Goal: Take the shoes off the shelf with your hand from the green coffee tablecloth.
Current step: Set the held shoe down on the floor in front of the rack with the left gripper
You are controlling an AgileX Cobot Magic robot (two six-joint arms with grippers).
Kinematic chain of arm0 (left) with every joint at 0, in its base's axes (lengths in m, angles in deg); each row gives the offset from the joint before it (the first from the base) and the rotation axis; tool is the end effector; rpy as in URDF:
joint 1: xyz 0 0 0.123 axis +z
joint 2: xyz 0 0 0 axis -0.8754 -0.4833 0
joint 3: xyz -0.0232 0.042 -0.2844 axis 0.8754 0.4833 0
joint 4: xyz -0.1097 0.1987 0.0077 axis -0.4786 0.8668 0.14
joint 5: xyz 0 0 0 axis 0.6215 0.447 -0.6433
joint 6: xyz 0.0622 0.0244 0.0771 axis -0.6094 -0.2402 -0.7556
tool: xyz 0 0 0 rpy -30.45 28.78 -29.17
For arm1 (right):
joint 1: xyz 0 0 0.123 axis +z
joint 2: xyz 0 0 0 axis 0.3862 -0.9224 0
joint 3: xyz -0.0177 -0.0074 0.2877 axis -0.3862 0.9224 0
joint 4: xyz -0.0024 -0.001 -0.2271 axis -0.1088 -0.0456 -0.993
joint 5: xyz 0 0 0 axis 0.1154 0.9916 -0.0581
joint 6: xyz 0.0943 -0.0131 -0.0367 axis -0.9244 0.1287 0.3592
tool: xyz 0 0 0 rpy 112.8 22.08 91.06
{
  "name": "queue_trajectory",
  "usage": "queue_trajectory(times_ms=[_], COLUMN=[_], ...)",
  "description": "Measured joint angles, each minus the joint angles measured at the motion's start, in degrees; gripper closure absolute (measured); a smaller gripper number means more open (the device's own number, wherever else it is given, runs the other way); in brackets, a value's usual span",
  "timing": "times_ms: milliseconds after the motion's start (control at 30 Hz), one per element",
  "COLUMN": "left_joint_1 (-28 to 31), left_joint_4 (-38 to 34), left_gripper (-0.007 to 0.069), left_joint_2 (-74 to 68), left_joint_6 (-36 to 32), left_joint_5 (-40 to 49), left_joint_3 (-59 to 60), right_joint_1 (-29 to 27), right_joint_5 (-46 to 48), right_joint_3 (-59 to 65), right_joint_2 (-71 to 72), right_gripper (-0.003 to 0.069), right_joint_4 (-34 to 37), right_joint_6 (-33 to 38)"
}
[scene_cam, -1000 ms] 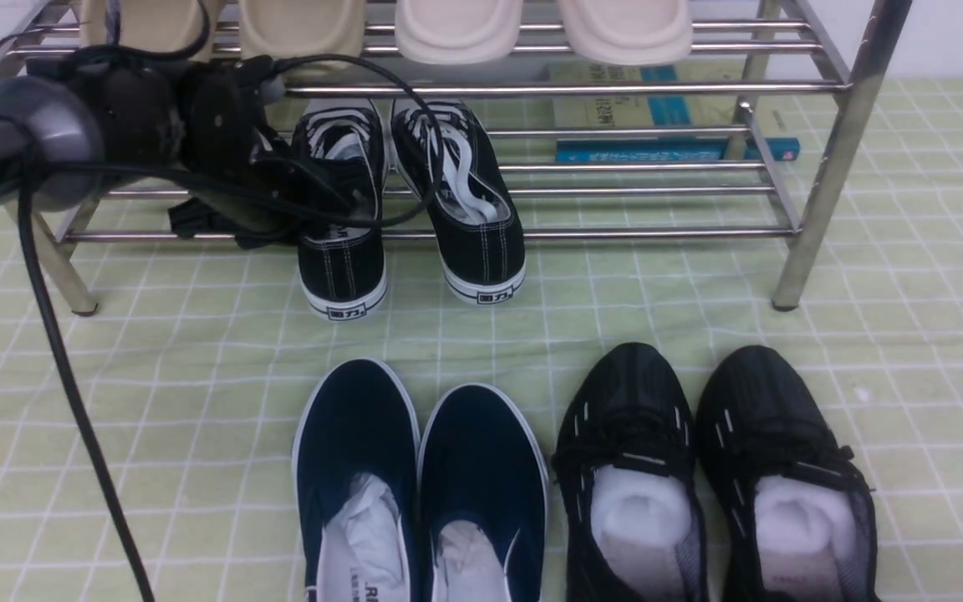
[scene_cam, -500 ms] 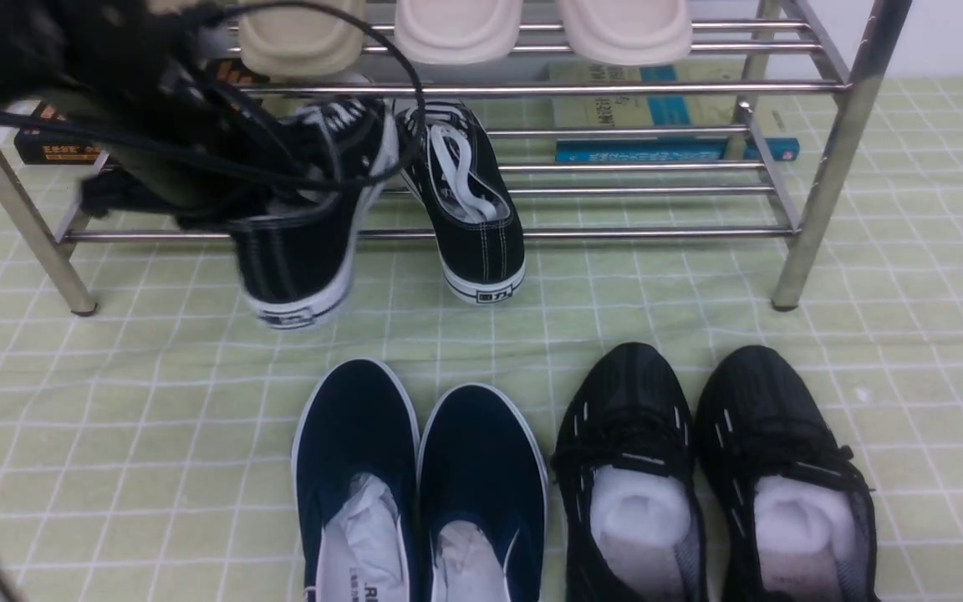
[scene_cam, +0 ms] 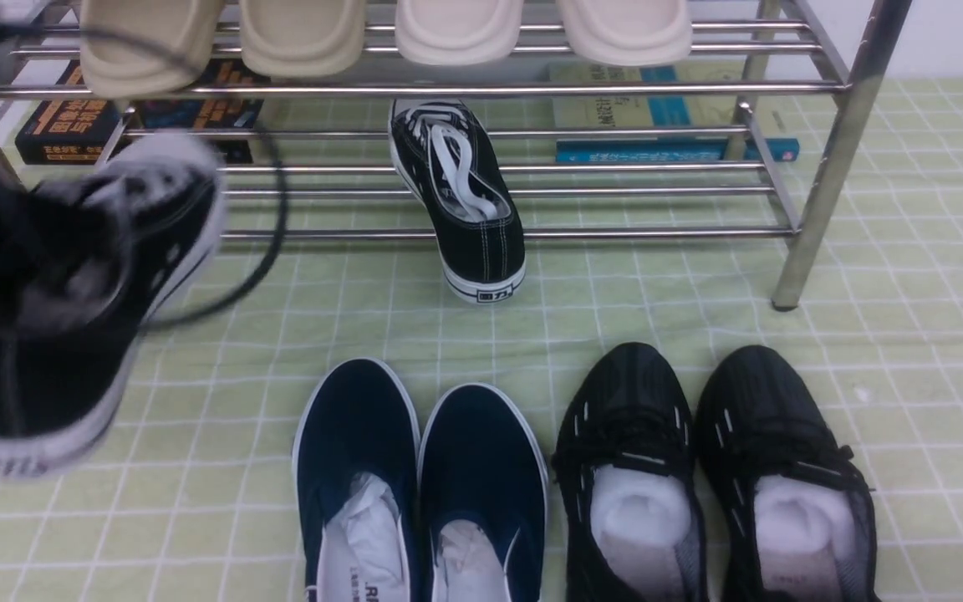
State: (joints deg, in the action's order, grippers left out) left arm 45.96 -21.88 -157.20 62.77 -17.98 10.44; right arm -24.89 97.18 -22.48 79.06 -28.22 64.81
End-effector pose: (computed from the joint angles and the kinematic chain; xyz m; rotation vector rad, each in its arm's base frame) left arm 0.1989 -0.0219 0.3563 -0.1992 2.6295 0.2154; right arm 0.0342 -0.0004 0.1708 0.1313 1.8737 0.0568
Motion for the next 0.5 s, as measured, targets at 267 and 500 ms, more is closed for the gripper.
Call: queue_trajectory(times_ms=[267,500], left_joint_1=[0.0,0.0], left_joint_4=[1.01,2.38], left_gripper=[0.0608,0.0606], left_joint_2=[5.81,1.81], left_joint_6=[7.32,10.07], left_joint_5=[-8.66,-19.43], left_joint_3=[20.87,27.84], right_joint_1=[0.0,0.0], right_joint_5=[0.0,0.0], right_joint_3=[0.0,0.0], right_joint_2=[0.0,0.0], right_gripper=[0.0421,0.0421], right_joint_4=[0.0,0.0], right_joint_6=[0.0,0.0])
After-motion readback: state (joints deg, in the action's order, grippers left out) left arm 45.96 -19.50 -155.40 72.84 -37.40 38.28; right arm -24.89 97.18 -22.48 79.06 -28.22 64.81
